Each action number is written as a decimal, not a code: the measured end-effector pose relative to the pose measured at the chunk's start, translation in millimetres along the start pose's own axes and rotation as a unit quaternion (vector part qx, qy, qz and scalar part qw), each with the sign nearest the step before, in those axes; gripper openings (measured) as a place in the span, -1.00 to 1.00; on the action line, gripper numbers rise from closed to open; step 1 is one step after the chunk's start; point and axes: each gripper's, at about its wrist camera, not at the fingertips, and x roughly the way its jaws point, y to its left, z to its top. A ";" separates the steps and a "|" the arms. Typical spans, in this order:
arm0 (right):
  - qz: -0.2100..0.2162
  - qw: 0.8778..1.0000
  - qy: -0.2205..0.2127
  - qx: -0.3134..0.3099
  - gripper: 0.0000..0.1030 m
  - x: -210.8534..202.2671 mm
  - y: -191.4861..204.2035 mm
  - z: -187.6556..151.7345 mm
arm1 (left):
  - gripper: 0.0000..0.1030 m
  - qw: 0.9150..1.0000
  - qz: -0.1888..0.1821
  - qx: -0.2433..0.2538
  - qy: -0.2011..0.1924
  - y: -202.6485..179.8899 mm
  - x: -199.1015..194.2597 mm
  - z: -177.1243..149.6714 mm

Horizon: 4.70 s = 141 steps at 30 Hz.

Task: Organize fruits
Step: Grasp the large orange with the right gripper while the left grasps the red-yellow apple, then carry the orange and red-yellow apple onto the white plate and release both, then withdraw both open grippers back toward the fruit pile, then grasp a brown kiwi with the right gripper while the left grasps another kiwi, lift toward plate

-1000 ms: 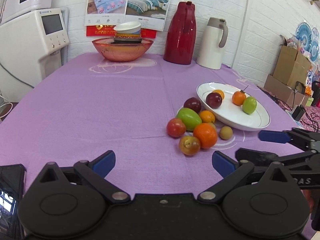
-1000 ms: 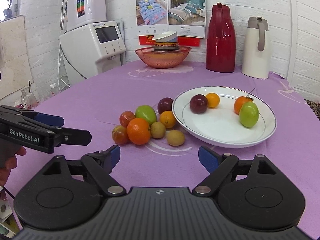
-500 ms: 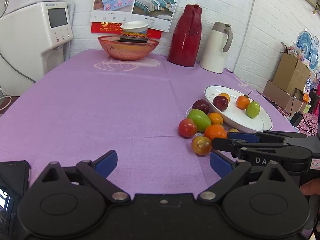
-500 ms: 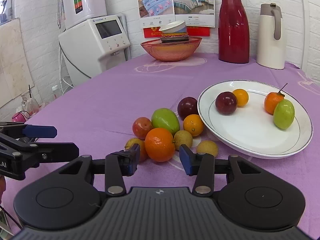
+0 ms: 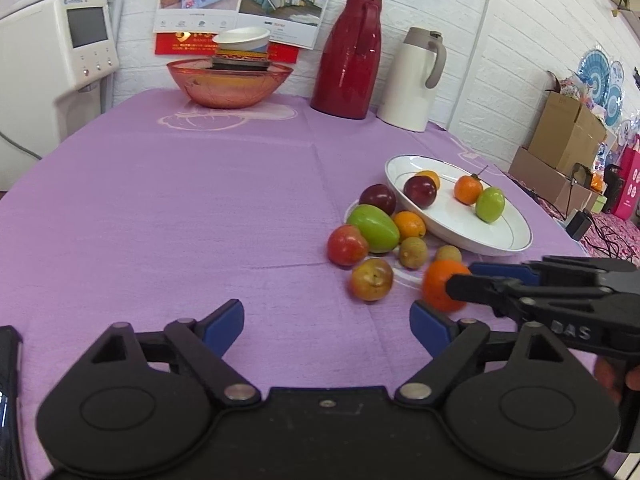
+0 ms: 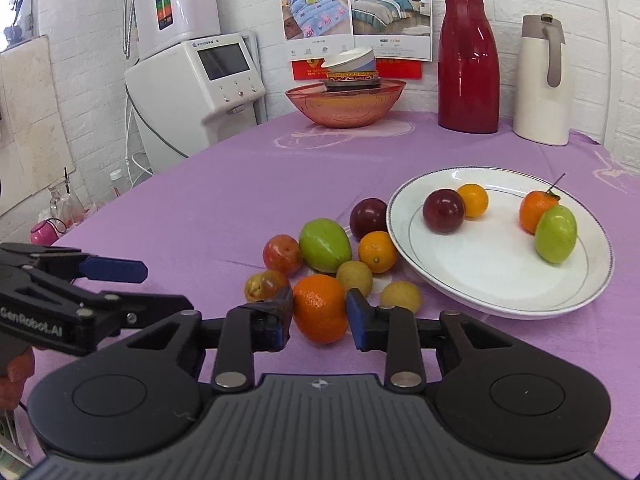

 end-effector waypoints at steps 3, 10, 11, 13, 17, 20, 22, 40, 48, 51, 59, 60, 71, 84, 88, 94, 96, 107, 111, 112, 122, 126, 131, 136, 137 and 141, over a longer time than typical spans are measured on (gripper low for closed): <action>0.000 1.000 0.006 -0.004 0.00 -12.6 -7.3 -7.4 | 1.00 1.000 -0.012 0.006 0.007 -7.5 15.1 3.8; -0.004 1.000 0.003 -0.010 0.02 -13.8 -10.2 -8.8 | 1.00 0.999 -0.014 0.023 0.019 -17.1 49.0 14.3; -0.002 1.000 0.003 -0.011 0.03 -12.4 -9.4 -8.7 | 1.00 0.999 -0.014 0.024 0.016 -17.5 50.9 15.3; 0.001 1.000 0.003 -0.013 0.04 -9.1 -8.0 -8.3 | 1.00 0.999 -0.019 0.019 0.017 -16.5 53.4 17.5; 0.006 1.000 0.005 -0.022 0.12 -3.5 -3.5 -8.5 | 1.00 0.999 -0.032 0.012 0.020 -14.9 53.1 17.7; 0.005 0.999 0.007 -0.032 0.19 0.3 -0.3 -7.6 | 1.00 0.999 -0.039 0.015 0.024 -15.8 51.8 17.0; 0.005 0.999 0.008 -0.040 0.22 2.7 1.5 -7.2 | 1.00 0.999 -0.042 0.017 0.025 -16.9 52.2 17.3; -0.022 0.996 0.014 -0.085 0.23 4.2 9.3 -5.1 | 1.00 0.998 -0.059 0.023 0.018 -25.7 45.3 23.8; -0.088 0.994 -0.046 -0.040 0.23 -29.8 -37.7 17.2 | 1.00 0.993 -0.097 0.062 -0.014 -68.2 53.5 67.4; -0.114 0.992 -0.054 -0.025 0.24 -31.4 -59.9 20.7 | 1.00 0.991 -0.109 0.070 -0.013 -83.1 71.9 79.1; -0.136 0.990 -0.032 -0.006 0.24 -7.9 -99.1 18.1 | 1.00 0.991 -0.092 0.094 0.017 -99.8 124.5 83.5; -0.134 0.991 -0.028 -0.003 0.24 -4.2 -101.9 18.0 | 1.00 0.991 -0.090 0.096 0.021 -99.6 128.5 82.9; -0.126 0.992 -0.005 -0.007 0.24 18.8 -112.9 14.6 | 1.00 0.990 -0.080 0.114 0.034 -100.0 147.3 79.8; -0.152 0.986 -0.052 -0.035 1.00 -9.2 -95.3 14.8 | 1.00 0.994 -0.051 0.089 -0.020 -97.7 91.6 80.2; -0.139 0.988 -0.066 -0.033 1.00 -25.6 -84.0 14.0 | 1.00 0.996 -0.033 0.074 -0.034 -92.5 64.4 74.7; -0.105 0.992 -0.061 -0.025 1.00 -38.4 -65.4 7.8 | 1.00 0.998 0.002 0.056 -0.025 -75.4 39.2 54.8; -0.098 0.993 -0.058 -0.028 1.00 -40.0 -57.5 4.2 | 1.00 0.998 0.015 0.050 -0.020 -66.8 33.5 45.5; -0.066 0.997 -0.016 -0.040 1.00 -24.1 -29.5 -13.3 | 1.00 1.000 0.022 -0.001 0.015 -27.0 20.2 8.9; -0.059 0.998 -0.009 -0.031 1.00 -17.1 -26.0 -9.5 | 1.00 1.000 0.018 -0.008 0.003 -21.8 11.0 7.6; -0.058 0.998 -0.008 -0.026 1.00 -14.3 -26.5 -8.6 | 1.00 1.000 0.016 -0.009 -0.002 -21.3 8.5 8.1; -0.065 0.998 0.010 0.012 0.68 16.0 -30.1 -5.6 | 1.00 1.000 -0.005 0.007 -0.018 -24.0 5.6 9.5; -0.065 0.998 0.014 0.011 0.48 25.4 -29.5 -1.7 | 1.00 1.000 -0.014 0.000 -0.021 -20.9 6.5 11.7; -0.061 0.998 0.018 0.012 0.36 34.0 -28.5 1.3 | 1.00 1.000 -0.024 0.006 -0.014 -23.6 13.3 13.7; -0.059 0.998 0.019 0.009 -0.07 35.6 -29.0 2.7 | 1.00 0.999 -0.037 0.010 -0.007 -31.7 23.9 17.3; -0.057 0.998 0.020 0.011 -0.07 34.3 -30.0 2.4 | 1.00 0.999 -0.037 0.010 -0.007 -33.6 26.7 18.1; -0.059 0.998 0.018 0.018 -0.07 24.6 -32.9 -1.0 | 1.00 0.999 -0.042 0.005 0.005 -42.0 44.2 21.2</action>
